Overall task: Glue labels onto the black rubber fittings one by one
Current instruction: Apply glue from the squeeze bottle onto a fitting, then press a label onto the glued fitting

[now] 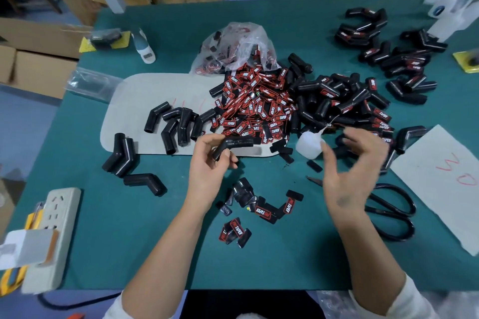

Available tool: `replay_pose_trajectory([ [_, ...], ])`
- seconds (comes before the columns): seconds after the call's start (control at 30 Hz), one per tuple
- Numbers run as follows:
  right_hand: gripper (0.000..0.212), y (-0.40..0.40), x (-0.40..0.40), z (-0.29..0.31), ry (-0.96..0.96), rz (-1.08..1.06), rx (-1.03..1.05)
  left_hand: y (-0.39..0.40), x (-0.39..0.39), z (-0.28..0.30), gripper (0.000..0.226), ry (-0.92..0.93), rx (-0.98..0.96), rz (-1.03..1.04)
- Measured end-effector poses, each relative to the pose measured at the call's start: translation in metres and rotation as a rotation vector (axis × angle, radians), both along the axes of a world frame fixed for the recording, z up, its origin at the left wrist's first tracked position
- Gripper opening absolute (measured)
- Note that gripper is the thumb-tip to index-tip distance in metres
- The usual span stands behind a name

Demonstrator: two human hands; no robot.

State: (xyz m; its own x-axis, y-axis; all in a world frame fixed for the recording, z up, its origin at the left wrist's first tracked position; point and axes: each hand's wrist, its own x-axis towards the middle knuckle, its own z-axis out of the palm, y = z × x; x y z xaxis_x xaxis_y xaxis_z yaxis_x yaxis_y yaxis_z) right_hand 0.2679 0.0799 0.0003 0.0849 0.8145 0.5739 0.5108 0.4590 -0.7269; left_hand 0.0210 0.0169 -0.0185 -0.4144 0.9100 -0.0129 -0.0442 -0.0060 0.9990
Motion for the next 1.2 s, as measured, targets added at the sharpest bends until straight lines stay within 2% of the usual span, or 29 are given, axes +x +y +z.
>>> replay_pose_trajectory([
  [0.03,0.027,-0.006,-0.003,0.003,-0.025,0.024,0.136,0.001,0.000,0.000,0.029,0.004,0.004,0.014],
  [0.1,0.015,-0.017,-0.022,0.006,-0.154,0.182,0.205,0.003,-0.001,0.001,0.027,0.007,0.025,0.045],
  [0.2,0.043,-0.019,-0.062,0.005,-0.534,0.294,0.018,0.005,-0.001,0.001,0.026,-0.013,0.054,0.052],
  [0.3,0.077,0.000,-0.085,0.011,-0.805,0.328,-0.157,0.003,-0.004,0.001,0.025,-0.020,0.058,0.064],
  [0.37,0.082,0.012,-0.093,0.011,-0.927,0.319,-0.265,0.001,-0.005,0.002,0.025,-0.024,0.052,0.062],
  [0.43,0.077,0.016,-0.097,0.007,-0.970,0.318,-0.327,0.001,-0.004,0.002,0.026,-0.034,0.051,0.049],
  [0.53,0.075,0.016,-0.096,0.006,-0.975,0.338,-0.286,0.003,-0.003,0.003,0.029,-0.056,0.067,0.034],
  [0.63,0.075,0.015,-0.088,0.007,-0.819,0.364,-0.231,0.003,-0.002,0.001,0.026,-0.088,0.071,0.004],
  [0.67,0.069,0.012,-0.085,0.007,-0.683,0.357,-0.219,0.003,-0.002,0.001,0.026,-0.097,0.070,-0.006],
  [0.73,0.049,0.001,-0.080,0.004,-0.275,0.371,-0.287,0.001,-0.001,0.002,0.025,-0.105,0.076,-0.017],
  [0.8,0.043,-0.008,-0.076,0.002,0.108,0.423,-0.496,0.001,-0.002,0.003,0.027,-0.106,0.079,-0.023],
  [0.83,0.045,-0.010,-0.076,0.000,0.200,0.433,-0.585,0.001,-0.002,0.003,0.028,-0.107,0.084,-0.023],
  [0.9,0.048,-0.013,-0.074,-0.003,0.168,0.431,-0.609,0.000,-0.002,0.003,0.030,-0.106,0.099,-0.020],
  [1.0,0.045,-0.014,-0.075,-0.012,-0.252,0.410,-0.346,-0.002,0.000,0.004,0.034,-0.111,0.102,-0.030],
  [1.07,0.051,-0.012,-0.077,-0.017,-0.493,0.379,-0.281,-0.003,0.001,0.003,0.037,-0.116,0.094,-0.044],
  [1.13,0.060,-0.010,-0.076,-0.020,-0.534,0.343,-0.261,-0.003,0.001,0.003,0.038,-0.112,0.089,-0.048],
  [1.2,0.062,-0.010,-0.074,-0.021,-0.496,0.334,-0.259,-0.002,0.001,0.002,0.038,-0.110,0.096,-0.046],
])
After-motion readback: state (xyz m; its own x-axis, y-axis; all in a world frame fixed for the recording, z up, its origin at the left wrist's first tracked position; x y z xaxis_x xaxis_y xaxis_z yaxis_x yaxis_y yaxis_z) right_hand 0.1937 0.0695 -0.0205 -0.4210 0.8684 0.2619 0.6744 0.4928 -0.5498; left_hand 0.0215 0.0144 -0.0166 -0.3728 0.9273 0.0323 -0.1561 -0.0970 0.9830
